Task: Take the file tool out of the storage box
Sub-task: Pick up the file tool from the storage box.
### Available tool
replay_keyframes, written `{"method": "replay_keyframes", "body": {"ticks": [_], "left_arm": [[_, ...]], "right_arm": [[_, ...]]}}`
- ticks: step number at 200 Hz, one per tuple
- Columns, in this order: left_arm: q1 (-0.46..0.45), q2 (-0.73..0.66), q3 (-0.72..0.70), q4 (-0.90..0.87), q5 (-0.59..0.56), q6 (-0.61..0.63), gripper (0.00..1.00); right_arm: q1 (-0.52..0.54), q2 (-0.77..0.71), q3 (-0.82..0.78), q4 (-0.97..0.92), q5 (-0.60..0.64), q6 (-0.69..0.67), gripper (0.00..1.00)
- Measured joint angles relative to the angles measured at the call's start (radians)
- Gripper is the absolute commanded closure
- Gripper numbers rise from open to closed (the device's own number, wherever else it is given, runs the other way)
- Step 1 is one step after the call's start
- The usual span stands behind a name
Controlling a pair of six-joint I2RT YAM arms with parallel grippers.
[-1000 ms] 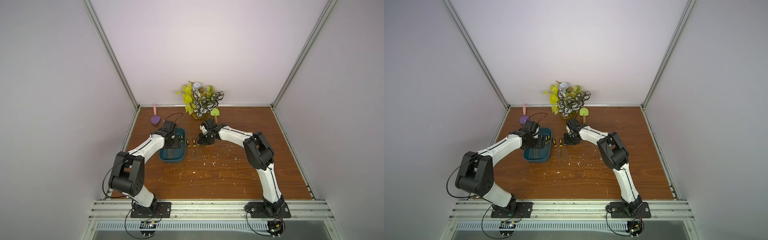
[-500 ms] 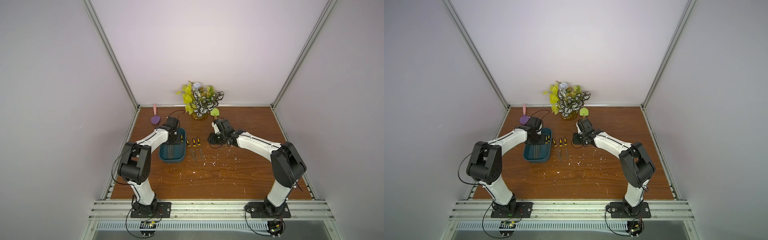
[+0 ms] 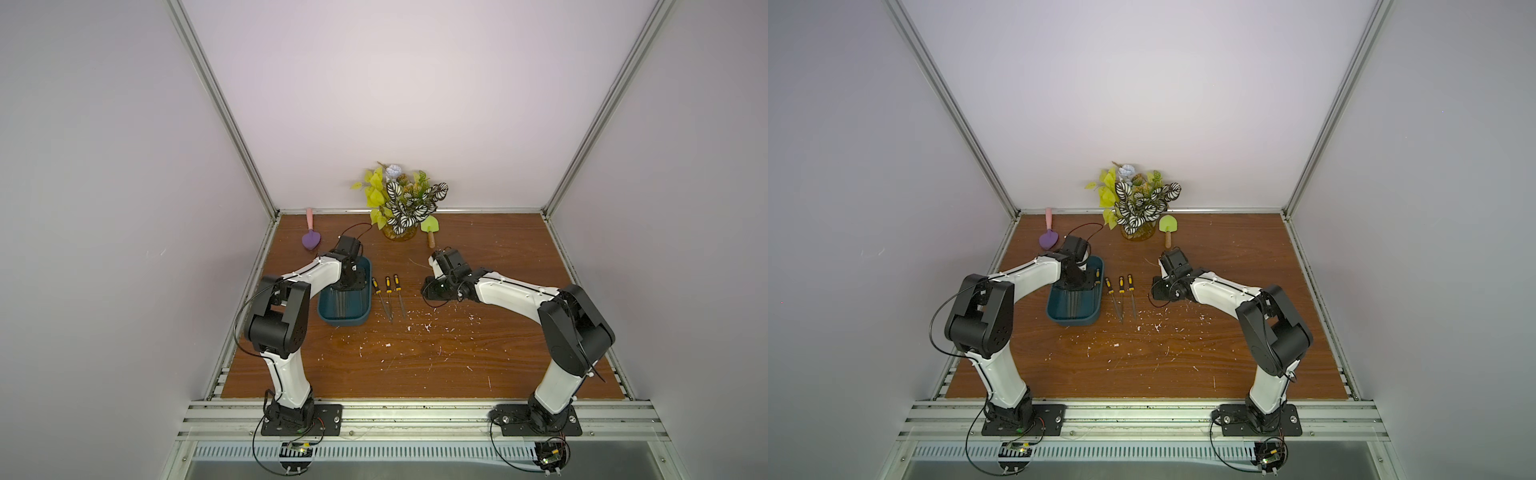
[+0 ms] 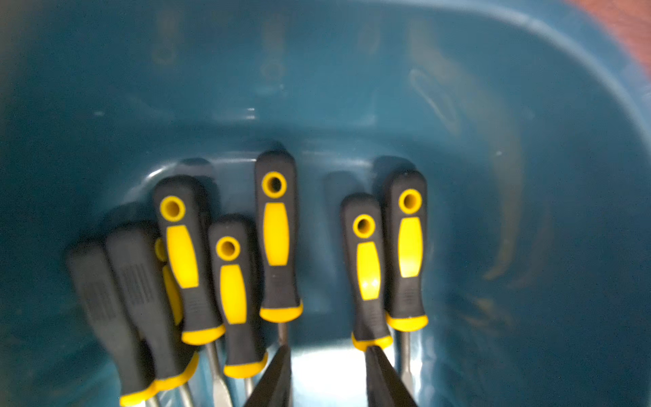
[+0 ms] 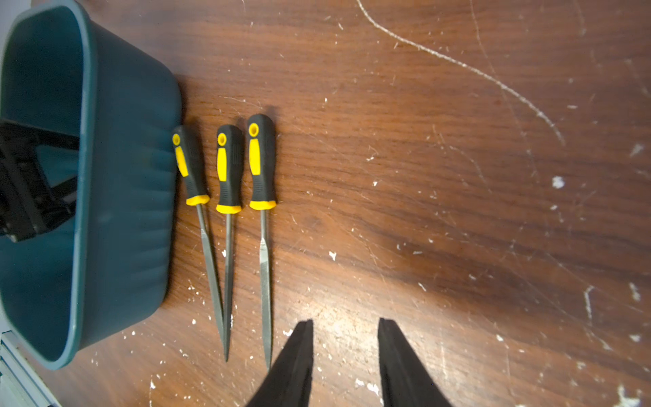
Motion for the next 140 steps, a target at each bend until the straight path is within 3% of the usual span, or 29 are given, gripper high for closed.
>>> {"method": "replay_keyframes", "body": {"ticks": [140], "left_arm": [[-0.033, -0.087, -0.076, 0.072, 0.044, -0.044, 0.65]], "right_arm": [[0.0, 0.0, 0.0, 0.001, 0.0, -0.011, 0.63]]}}
